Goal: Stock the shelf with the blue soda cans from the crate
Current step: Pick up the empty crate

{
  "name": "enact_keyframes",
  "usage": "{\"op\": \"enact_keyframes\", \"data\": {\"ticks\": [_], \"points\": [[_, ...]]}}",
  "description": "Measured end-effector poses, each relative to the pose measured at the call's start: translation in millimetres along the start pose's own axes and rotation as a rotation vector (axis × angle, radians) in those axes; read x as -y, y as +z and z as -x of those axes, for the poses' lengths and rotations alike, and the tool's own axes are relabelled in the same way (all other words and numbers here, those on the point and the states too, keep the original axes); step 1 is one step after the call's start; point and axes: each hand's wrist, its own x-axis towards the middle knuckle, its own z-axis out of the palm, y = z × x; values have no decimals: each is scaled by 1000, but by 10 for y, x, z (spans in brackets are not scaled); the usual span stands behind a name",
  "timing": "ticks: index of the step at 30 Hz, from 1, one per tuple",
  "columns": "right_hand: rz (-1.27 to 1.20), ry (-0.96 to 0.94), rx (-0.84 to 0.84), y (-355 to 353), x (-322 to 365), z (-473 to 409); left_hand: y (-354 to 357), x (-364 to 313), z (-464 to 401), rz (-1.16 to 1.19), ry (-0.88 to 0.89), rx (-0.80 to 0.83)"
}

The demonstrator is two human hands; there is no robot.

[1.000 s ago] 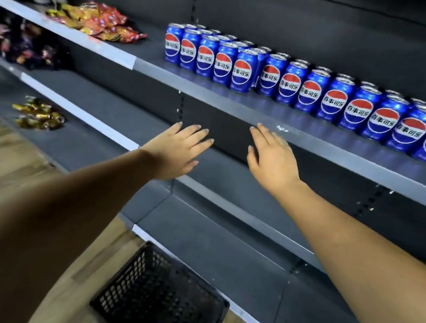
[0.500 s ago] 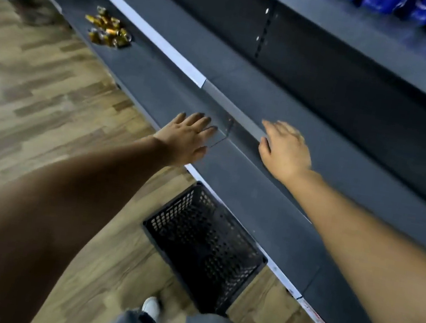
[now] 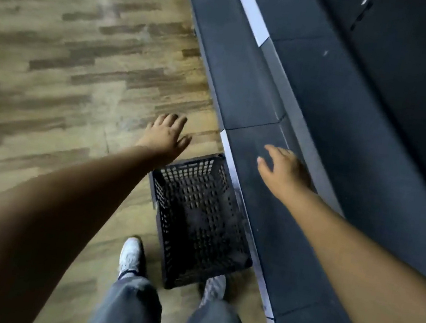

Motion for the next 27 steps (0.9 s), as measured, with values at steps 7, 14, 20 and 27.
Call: {"op": "enact_keyframes", "data": {"ticks": [7, 14, 20, 27], "points": [[-63, -62, 157, 698, -293, -67, 914, 292, 619, 153, -501, 85], [-85, 44, 343, 1702, -575, -126, 1981, 657, 869, 238, -786, 231], [-408, 452, 300, 2688, -795, -395, 2940, 776, 781, 440, -1050, 192], [-422, 645, 327, 3680, -1155, -698, 3944, 837, 526, 711, -1251, 42]]}}
